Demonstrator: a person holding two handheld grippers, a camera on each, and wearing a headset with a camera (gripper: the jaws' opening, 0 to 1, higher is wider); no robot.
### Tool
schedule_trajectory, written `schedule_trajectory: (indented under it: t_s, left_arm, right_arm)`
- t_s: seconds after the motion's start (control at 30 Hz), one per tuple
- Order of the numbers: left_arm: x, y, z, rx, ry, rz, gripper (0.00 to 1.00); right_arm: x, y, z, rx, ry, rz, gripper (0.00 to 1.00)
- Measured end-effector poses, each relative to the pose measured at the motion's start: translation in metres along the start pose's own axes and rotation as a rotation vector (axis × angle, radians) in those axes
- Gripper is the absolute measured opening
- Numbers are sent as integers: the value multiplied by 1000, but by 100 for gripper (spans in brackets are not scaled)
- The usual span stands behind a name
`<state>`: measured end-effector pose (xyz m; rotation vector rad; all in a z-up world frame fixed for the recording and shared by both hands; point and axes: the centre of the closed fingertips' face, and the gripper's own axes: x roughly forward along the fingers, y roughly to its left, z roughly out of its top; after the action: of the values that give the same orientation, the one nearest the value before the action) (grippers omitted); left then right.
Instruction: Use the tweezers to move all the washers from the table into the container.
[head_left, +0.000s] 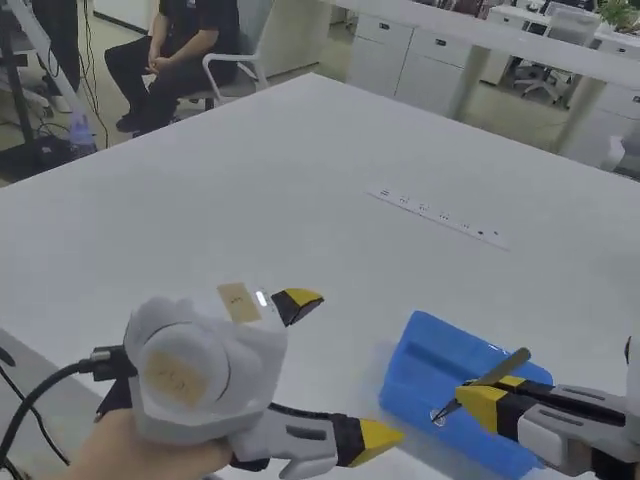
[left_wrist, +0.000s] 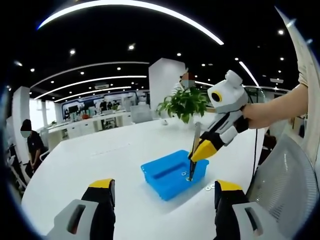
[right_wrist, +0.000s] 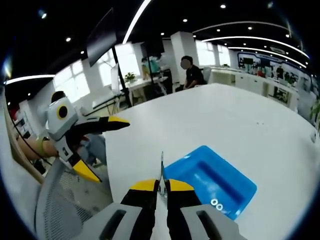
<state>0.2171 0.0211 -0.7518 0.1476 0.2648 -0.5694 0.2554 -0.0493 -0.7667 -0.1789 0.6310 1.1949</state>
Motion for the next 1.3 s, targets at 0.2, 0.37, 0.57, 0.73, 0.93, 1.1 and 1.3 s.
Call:
schedule_trajectory:
  t_s: [0.2, 0.37, 0.57, 0.73, 0.93, 1.1, 1.3]
  left_arm:
    - [2, -3, -4, 4, 17, -16, 83]
    - [2, -3, -4, -12, 13, -28, 83]
    - [1, -2, -2, -25, 2, -28, 83]
    - [1, -3, -2, -26, 0, -36, 83]
    - [1, -4, -1, -14, -5, -40, 83]
    - [0, -3, 1, -27, -16, -40, 83]
    - [0, -2, 0, -27, -12, -35, 82]
  right_arm:
    - [0, -5, 11, -2, -21, -4, 3]
    - [1, -17, 18, -3, -36, -23, 3]
    - [4, -36, 18, -7, -18, -63, 3]
    - [8, -49, 16, -12, 8, -83, 3]
    - [18, -62, 6, -22, 56, -101, 3]
    - [23, -70, -3, -6, 87, -109, 3]
    - [30, -76, -16, -8, 130, -114, 3]
